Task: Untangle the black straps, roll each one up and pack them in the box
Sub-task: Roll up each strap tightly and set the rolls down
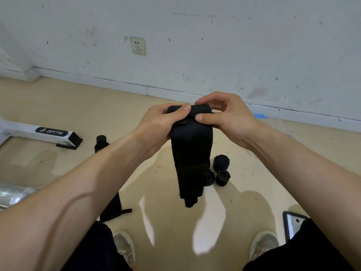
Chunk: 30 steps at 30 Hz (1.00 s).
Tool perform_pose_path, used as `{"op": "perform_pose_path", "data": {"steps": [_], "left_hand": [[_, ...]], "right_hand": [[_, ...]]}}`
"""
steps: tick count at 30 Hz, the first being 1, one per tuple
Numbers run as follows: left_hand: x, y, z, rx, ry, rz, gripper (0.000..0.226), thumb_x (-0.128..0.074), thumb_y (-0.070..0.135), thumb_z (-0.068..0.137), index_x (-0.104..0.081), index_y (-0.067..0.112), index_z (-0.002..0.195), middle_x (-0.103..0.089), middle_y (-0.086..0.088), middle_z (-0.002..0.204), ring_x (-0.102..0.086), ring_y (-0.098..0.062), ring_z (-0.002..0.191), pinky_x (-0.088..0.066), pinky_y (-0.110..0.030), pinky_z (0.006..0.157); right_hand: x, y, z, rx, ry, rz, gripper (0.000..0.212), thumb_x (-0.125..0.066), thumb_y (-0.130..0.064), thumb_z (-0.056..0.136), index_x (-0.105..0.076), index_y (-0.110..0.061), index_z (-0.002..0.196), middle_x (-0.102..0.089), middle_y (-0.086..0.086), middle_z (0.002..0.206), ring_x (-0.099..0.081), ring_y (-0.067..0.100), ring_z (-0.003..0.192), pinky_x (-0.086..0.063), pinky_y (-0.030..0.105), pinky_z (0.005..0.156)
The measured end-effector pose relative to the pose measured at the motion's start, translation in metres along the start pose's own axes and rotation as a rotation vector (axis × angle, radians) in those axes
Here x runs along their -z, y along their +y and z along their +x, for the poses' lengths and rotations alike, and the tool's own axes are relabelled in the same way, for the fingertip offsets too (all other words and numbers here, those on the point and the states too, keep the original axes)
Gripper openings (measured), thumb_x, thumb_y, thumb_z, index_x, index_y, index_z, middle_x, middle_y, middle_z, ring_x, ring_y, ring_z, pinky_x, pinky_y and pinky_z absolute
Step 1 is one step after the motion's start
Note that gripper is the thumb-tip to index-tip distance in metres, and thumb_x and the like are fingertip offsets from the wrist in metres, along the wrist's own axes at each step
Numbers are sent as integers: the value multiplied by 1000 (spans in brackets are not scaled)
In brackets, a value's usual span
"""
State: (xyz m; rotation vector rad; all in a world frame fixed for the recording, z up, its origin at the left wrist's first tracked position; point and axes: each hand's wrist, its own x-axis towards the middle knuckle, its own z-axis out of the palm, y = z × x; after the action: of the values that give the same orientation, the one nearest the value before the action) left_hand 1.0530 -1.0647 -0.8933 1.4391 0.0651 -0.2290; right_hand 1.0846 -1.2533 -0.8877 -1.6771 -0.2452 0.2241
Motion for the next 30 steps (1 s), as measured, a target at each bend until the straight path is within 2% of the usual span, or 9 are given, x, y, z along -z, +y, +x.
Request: {"op": "perform_pose_path", "data": {"steps": [5, 8, 10, 12, 14, 17, 21, 26, 30], "left_hand": [[2, -5, 2, -13, 55, 52, 25, -70, 14, 96, -72, 2, 117, -75, -19, 112, -74, -27, 99, -58, -34, 88], [2, -4, 1, -21, 59, 79, 26, -74, 10, 93, -73, 4, 118, -74, -20, 117, -73, -33, 108, -59, -39, 95], [3, -4, 1, -25, 64, 83, 27, -75, 7, 91, -73, 8, 117, -74, -18, 117, -72, -32, 110, -59, -38, 96], [4, -3, 1, -29, 70, 96, 27, -76, 4, 89, -73, 13, 114, -74, -14, 113, -72, -30, 109, -60, -35, 94], [4, -3, 1, -29, 82, 100, 30, -78, 3, 87, -72, 14, 115, -74, -12, 110, -72, -28, 106, -60, -32, 90], [5, -5, 2, 7, 103, 88, 34, -81, 9, 86, -70, 6, 118, -75, -15, 110, -75, -28, 102, -61, -32, 86], [6, -7, 2, 21, 62, 189, 31, -78, 20, 90, -72, 7, 118, -77, -13, 111, -75, -25, 103, -61, -35, 90], [7, -5, 2, 13, 49, 112, 37, -77, 9, 89, -68, 4, 125, -77, -14, 113, -75, -25, 104, -60, -29, 85], [6, -6, 0, 1, -16, 118, 32, -70, 2, 94, -68, 3, 126, -76, -17, 115, -74, -27, 108, -58, -30, 90]], "right_hand": [[4, -4, -1, -87, -102, -6, 26, -72, 7, 85, -66, -15, 99, -68, 11, 96, -70, 21, 88, -61, 38, 85], [3, -6, -3, -146, -142, -21, 12, -69, -11, 94, -61, -16, 103, -66, 14, 97, -67, 21, 81, -59, 43, 86], [3, -5, -4, -150, -149, -59, 13, -68, -20, 97, -60, -13, 105, -66, 19, 94, -67, 22, 80, -59, 46, 88], [3, -4, -5, -128, -148, -71, 13, -68, -17, 96, -60, -11, 105, -65, 33, 101, -69, 27, 84, -60, 49, 89], [2, -2, -4, -109, -136, -36, 12, -70, -11, 95, -61, -12, 103, -62, 39, 107, -69, 30, 86, -61, 45, 87], [0, 1, -2, -115, -98, 24, 14, -72, -6, 92, -61, -14, 95, -58, 28, 96, -65, 30, 85, -56, 40, 83], [0, 2, -1, -134, -59, 97, 17, -74, -1, 89, -62, -13, 90, -60, 22, 101, -66, 31, 86, -58, 38, 79], [-1, -1, 0, -115, -26, 109, 23, -76, 5, 84, -62, -13, 86, -61, 20, 103, -66, 32, 89, -60, 42, 85], [1, -2, -1, -56, 35, -64, 25, -81, 2, 78, -64, -15, 82, -63, 15, 98, -66, 25, 88, -59, 52, 89]]}}
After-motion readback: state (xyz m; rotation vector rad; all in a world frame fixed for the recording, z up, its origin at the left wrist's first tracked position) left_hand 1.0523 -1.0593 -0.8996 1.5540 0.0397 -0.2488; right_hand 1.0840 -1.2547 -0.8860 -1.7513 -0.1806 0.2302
